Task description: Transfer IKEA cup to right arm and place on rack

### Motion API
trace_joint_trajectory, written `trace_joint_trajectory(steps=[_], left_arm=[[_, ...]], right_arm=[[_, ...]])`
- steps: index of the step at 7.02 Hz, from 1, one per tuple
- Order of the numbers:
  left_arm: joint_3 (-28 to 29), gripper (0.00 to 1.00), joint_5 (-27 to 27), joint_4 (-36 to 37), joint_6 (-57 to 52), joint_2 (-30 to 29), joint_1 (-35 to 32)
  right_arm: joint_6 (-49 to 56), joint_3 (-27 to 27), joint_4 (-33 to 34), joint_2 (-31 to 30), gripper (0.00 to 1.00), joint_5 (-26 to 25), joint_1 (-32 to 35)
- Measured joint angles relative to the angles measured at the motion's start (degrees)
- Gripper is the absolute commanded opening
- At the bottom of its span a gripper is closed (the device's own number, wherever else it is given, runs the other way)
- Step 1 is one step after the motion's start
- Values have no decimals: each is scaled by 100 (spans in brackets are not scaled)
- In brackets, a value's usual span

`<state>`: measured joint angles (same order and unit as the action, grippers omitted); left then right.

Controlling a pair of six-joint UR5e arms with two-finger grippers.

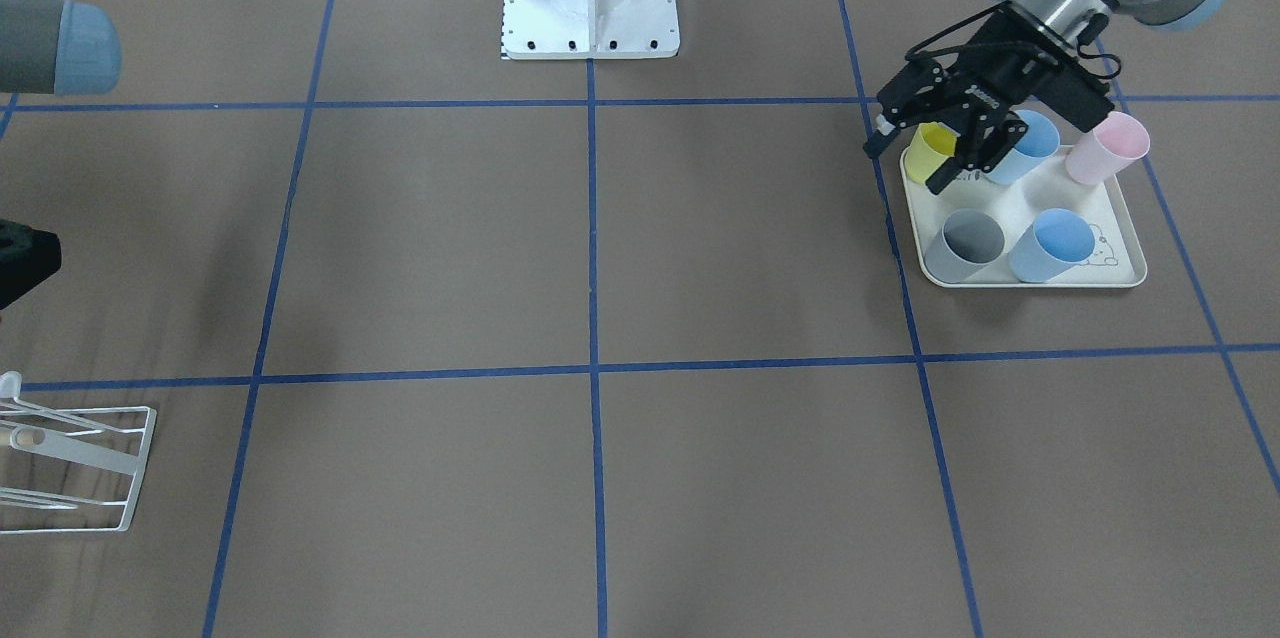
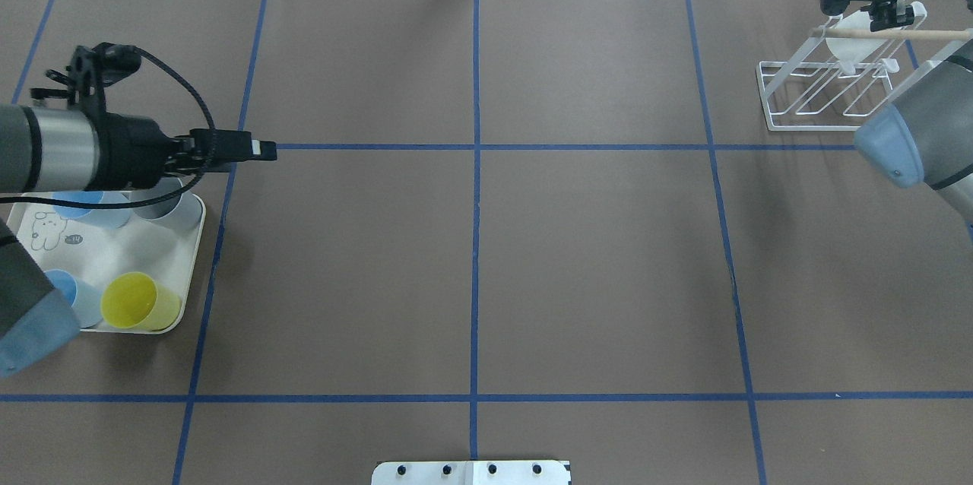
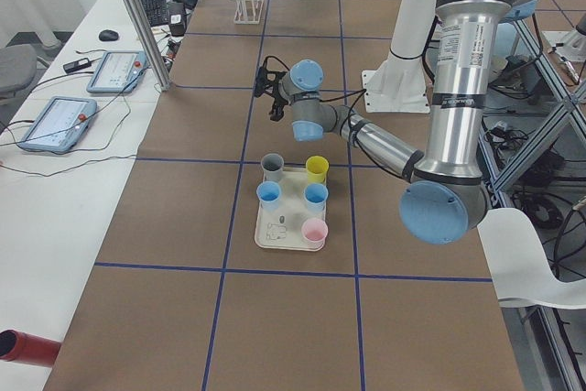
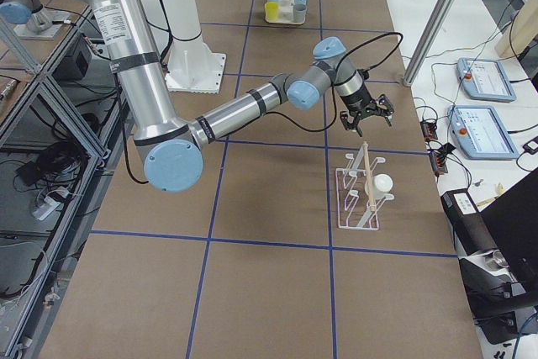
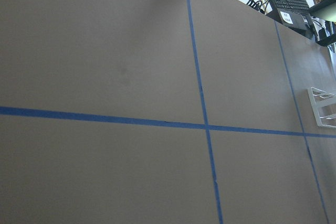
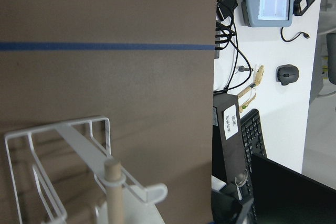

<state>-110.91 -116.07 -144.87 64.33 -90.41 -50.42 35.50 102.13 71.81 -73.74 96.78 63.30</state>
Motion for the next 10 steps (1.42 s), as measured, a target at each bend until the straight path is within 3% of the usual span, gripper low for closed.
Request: trace_joint_trajectory(steps=[3, 5, 8, 10], left_arm=[[284, 100, -35, -49, -2129, 840, -673], [1050, 100, 174, -384, -2636, 830, -847], [2210, 100, 396, -1331, -2738, 697, -850], [2378, 100, 408, -1485, -2736, 710, -841]], right_arm=[[-3215, 826, -61, -148, 100, 732, -331], [-4744, 1054, -64, -94, 100, 802, -856], [-5210, 1104, -67, -66, 100, 801, -1127], [-5226, 1104, -65, -69, 100, 799, -1158]])
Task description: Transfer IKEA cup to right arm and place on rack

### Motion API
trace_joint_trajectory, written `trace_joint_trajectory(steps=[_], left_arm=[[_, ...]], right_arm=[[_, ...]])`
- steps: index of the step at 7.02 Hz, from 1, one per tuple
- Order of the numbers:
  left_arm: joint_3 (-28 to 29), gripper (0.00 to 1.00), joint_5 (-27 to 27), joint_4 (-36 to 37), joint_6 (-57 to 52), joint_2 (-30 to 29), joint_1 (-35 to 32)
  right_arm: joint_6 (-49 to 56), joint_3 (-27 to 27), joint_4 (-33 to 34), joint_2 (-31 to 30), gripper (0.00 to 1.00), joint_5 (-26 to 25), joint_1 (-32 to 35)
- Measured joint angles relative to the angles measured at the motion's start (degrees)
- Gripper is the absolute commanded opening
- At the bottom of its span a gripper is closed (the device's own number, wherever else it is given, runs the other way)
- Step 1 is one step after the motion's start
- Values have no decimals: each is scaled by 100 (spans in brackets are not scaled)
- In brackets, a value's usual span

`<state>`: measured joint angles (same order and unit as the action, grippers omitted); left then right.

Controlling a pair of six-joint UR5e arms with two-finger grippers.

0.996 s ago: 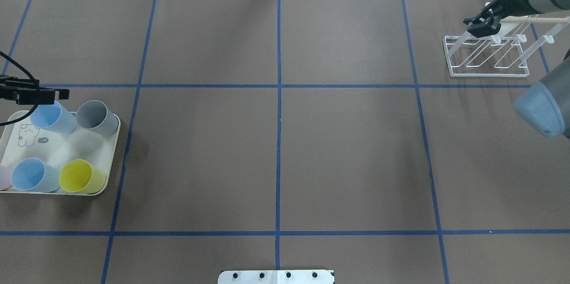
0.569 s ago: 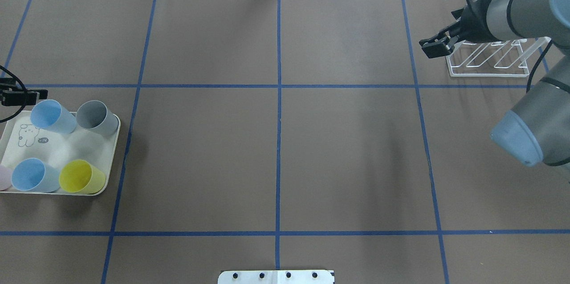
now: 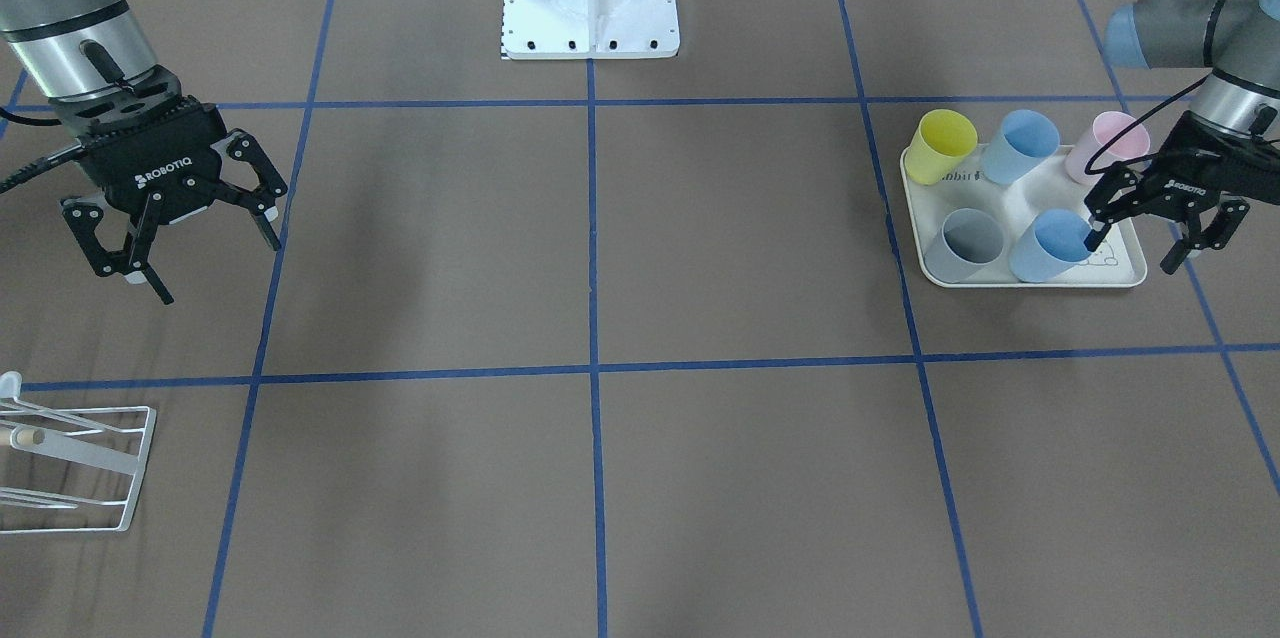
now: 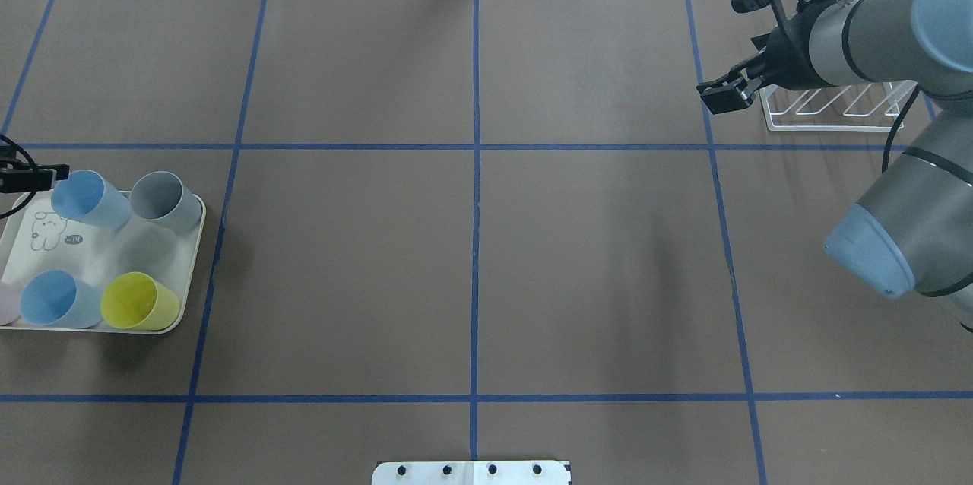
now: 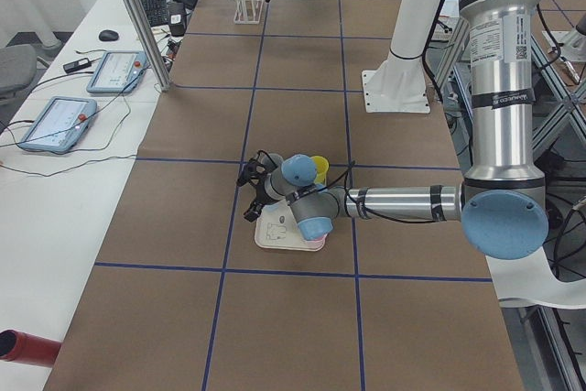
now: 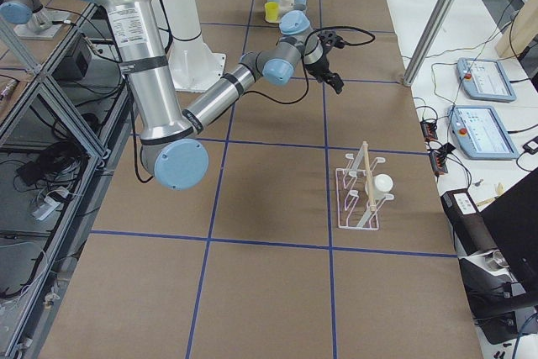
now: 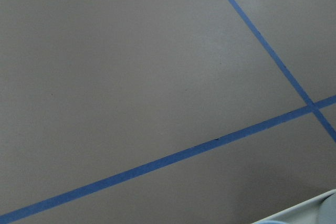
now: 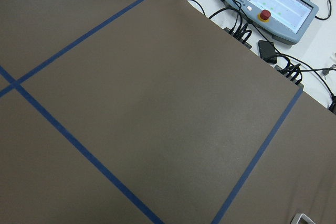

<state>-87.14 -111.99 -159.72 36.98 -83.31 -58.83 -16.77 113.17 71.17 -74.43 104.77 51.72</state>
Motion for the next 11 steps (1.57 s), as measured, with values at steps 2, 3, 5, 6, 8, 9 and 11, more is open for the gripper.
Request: trace_joint_trajectory(steps=[2, 3, 5, 6, 8, 9, 11], left_arm=[[16, 100, -6, -164, 14, 40, 32], [24, 94, -12, -203, 28, 47, 56], [32, 61, -15, -224, 61, 51, 159], [34, 50, -20, -228, 68, 51, 214], [31, 44, -55, -251, 72, 51, 279], [30, 39, -66, -290, 73, 51, 288], [27, 13, -78, -334, 79, 51, 292]], right_arm=[[-2, 2, -5, -4, 100, -2, -16], [-1, 3, -6, -10, 100, -6, -22], [2, 3, -3, -23, 100, -11, -34], [4, -1, -4, -25, 100, -15, -36], [6, -4, 0, -30, 100, -18, -39], [7, -8, 0, -32, 100, -20, -39], [7, -12, -1, -34, 100, -26, -39]])
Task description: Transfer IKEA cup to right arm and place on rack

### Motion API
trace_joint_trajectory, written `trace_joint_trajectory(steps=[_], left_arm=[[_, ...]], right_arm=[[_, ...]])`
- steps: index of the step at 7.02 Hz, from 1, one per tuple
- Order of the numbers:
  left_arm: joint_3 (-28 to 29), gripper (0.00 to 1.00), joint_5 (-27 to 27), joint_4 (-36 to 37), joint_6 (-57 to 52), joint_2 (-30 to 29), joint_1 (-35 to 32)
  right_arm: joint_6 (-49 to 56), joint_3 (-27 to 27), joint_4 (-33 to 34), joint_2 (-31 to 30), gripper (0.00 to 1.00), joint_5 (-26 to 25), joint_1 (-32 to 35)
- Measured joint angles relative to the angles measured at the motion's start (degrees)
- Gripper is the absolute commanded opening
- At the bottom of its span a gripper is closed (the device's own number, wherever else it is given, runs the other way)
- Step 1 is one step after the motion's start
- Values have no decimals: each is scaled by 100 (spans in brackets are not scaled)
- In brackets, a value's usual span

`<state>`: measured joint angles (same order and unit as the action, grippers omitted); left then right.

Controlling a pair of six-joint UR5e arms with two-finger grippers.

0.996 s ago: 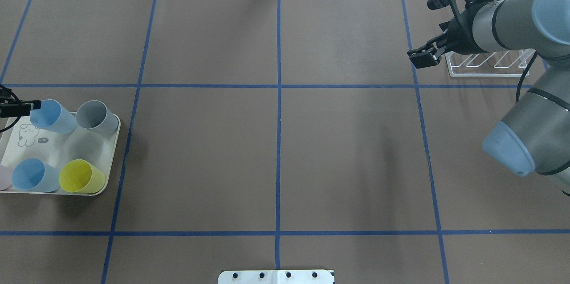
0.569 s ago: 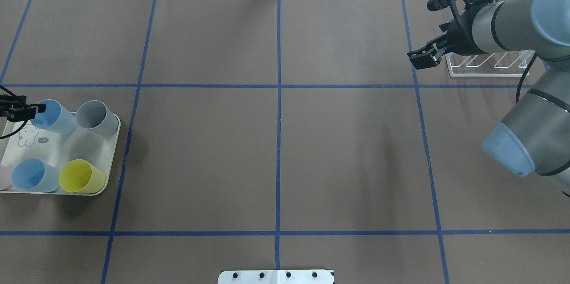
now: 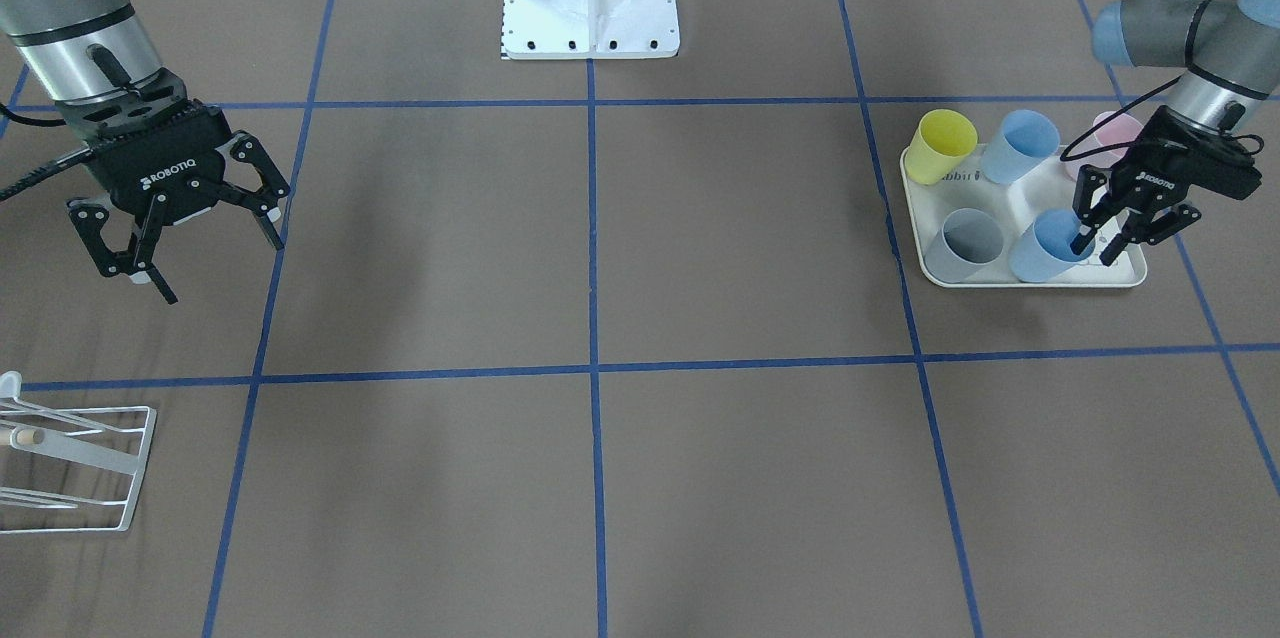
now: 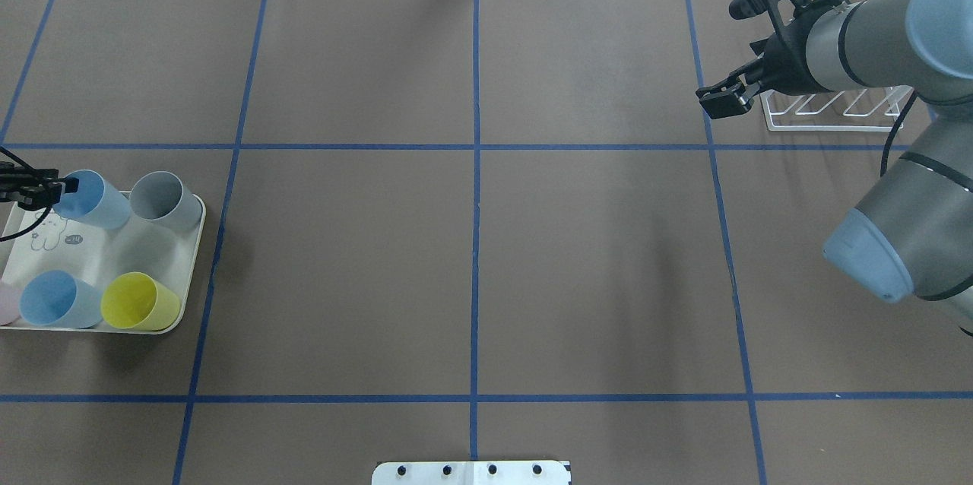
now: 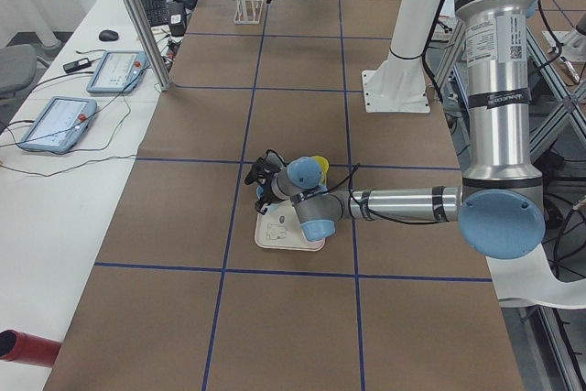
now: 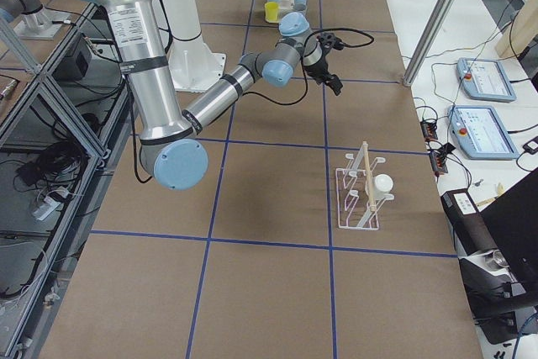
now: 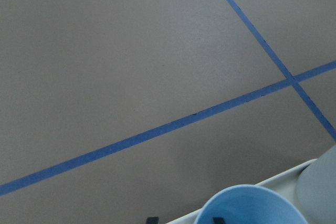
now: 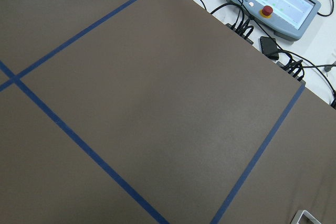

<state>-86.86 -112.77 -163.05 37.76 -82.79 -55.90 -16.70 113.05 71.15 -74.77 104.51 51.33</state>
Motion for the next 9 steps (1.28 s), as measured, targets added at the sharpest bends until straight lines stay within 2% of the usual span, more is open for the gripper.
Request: trace_joint_trajectory(steps=[1, 4, 6, 9], left_arm=[[-1, 0, -5, -4, 0, 0, 0], [0, 0, -80, -6, -15, 6, -10], [-52, 0, -591, 25, -56, -2, -203], [-527, 0, -1436, 228, -11, -22, -1151]], right_arm=[[0, -1, -3, -2, 100, -1, -3], [0, 6, -3, 5, 100, 1, -8], [0, 4, -5, 22, 100, 6, -23], [0, -16, -219, 41, 99, 2, -100]])
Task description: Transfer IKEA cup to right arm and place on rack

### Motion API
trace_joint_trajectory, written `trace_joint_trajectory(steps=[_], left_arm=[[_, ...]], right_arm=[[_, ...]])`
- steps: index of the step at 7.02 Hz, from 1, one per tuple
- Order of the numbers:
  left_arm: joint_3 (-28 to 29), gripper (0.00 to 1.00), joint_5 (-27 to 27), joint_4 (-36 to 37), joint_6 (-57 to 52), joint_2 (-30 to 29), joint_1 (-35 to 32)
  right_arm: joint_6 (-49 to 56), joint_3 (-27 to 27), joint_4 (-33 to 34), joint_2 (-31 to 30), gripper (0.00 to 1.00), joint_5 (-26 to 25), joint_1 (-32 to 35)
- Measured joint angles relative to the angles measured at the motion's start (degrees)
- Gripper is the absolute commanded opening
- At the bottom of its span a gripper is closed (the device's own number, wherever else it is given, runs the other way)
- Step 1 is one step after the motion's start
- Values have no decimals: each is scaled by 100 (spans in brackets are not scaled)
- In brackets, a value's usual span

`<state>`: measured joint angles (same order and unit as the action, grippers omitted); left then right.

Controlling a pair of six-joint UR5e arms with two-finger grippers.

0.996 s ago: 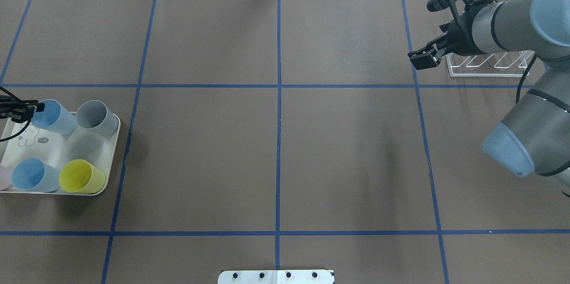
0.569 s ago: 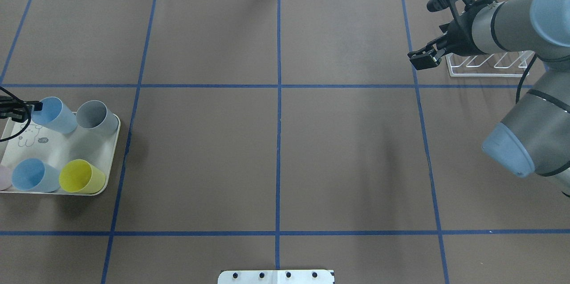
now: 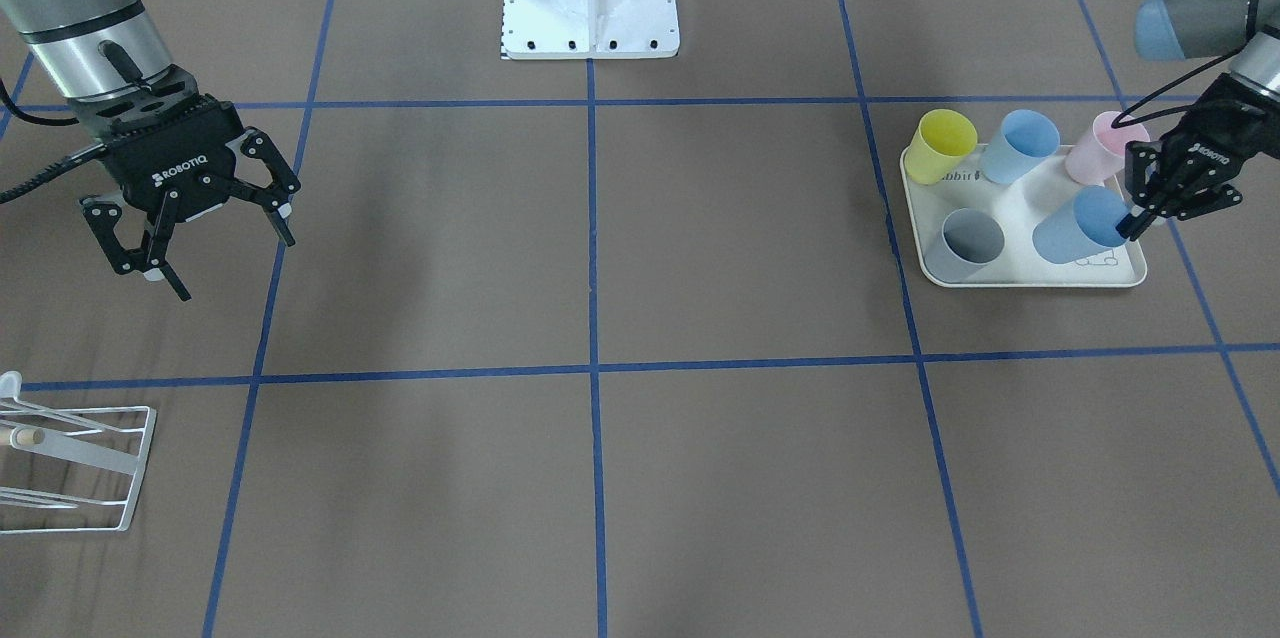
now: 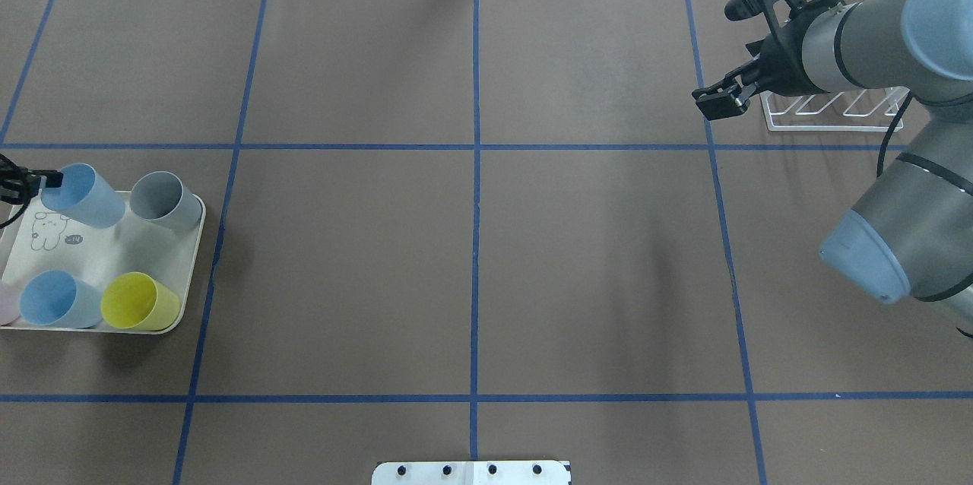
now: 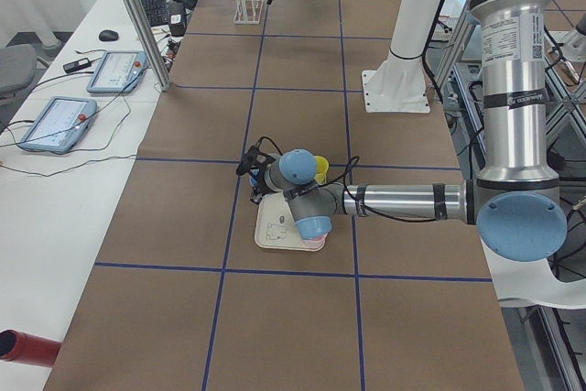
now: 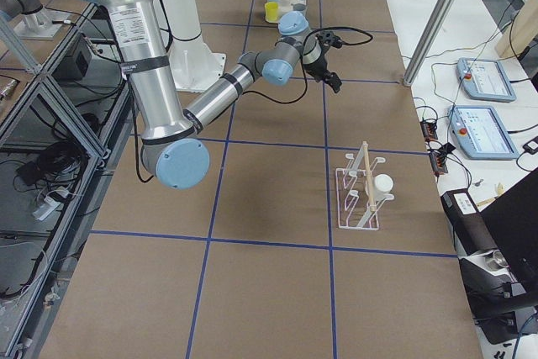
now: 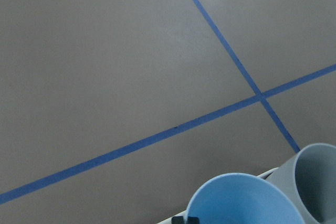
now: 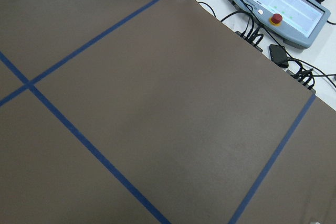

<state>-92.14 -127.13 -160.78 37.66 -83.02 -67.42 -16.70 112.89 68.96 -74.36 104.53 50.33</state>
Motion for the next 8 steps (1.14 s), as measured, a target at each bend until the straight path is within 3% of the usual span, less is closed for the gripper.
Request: trace_joint_trajectory(steps=[2, 5, 7, 8], left_arm=[[-762, 0, -479, 454, 914, -123, -271], [-1775, 0, -821, 604, 3982, -782, -152], [-1995, 0, -625, 599, 6137, -1692, 470], [-2016, 0, -194, 604, 6959, -2122, 958]], right_arm=[[-6, -214, -963, -9, 99, -3, -139], [-9, -386, -2087, -14, 99, -137, -504], [-9, -368, -2585, 80, 99, -736, -1061], [-15, -373, -2670, 270, 99, -1051, -1331]])
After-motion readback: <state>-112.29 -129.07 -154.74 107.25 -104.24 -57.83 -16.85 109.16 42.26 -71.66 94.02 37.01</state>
